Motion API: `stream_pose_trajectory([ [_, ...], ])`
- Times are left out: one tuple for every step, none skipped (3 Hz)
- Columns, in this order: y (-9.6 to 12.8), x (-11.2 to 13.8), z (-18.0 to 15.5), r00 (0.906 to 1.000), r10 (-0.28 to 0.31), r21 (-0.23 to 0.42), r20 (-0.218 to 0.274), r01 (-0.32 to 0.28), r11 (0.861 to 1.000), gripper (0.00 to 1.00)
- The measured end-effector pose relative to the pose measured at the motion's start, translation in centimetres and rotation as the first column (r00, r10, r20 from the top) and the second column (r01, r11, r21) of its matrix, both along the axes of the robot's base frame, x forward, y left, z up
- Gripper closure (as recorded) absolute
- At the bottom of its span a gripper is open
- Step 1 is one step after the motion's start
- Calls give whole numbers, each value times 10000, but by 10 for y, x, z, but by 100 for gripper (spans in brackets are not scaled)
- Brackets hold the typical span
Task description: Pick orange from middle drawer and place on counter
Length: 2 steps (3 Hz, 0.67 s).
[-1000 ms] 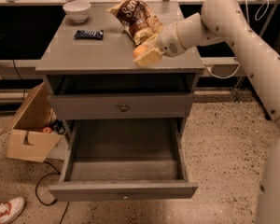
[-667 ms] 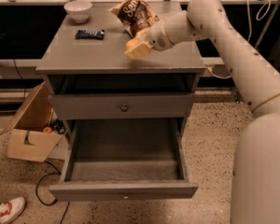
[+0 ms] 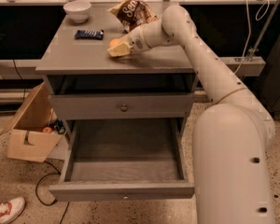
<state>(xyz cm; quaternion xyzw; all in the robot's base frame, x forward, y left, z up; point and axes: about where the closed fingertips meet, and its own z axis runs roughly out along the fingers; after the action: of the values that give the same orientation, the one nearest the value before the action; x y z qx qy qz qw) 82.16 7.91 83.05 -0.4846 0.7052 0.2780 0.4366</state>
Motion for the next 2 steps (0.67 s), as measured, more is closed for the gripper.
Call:
stream_pose_trajectory([
  [5,11,-4,9999,-169,-15,6,169,9999,53],
  [5,11,0,9999,-169,-15,7,169,9999,30],
])
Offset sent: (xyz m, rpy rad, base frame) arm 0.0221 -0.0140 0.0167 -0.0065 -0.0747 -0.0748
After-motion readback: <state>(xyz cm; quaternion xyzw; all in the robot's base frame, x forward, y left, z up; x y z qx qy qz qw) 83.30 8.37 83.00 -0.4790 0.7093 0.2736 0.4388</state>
